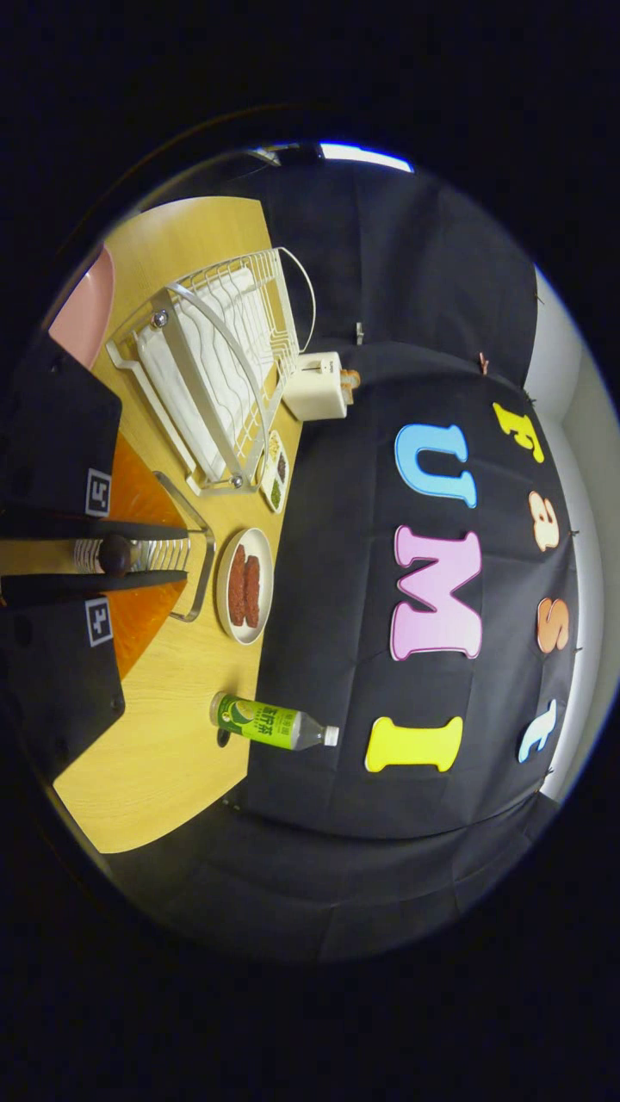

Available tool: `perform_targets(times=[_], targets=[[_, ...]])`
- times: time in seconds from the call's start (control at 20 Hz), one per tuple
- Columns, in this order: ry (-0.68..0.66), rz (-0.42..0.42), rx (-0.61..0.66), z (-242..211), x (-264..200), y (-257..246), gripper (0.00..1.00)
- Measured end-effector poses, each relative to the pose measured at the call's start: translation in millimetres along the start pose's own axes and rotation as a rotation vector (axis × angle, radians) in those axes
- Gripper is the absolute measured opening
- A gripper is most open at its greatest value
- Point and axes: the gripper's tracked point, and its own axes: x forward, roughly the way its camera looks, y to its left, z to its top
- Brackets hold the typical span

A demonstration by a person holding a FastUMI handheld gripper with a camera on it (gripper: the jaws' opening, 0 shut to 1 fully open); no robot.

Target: Take the plate from the dish rack, then take the spoon from the basket and place it into the plate.

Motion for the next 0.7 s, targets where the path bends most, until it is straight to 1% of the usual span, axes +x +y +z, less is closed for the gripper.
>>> perform_targets(times=[0.2, 0.3, 0.55, 0.7], targets=[[0.043, 0.018, -0.002, 5.1, 3.0, 0.5, 0.16], [0.052, 0.023, 0.026, 14.3, 3.4, 1.3, 0.14], [0.027, 0.003, 0.048, 58.8, 3.9, -11.7, 0.12], [0.015, 0.007, 0.051, 87.7, -1.4, -16.3, 0.12]])
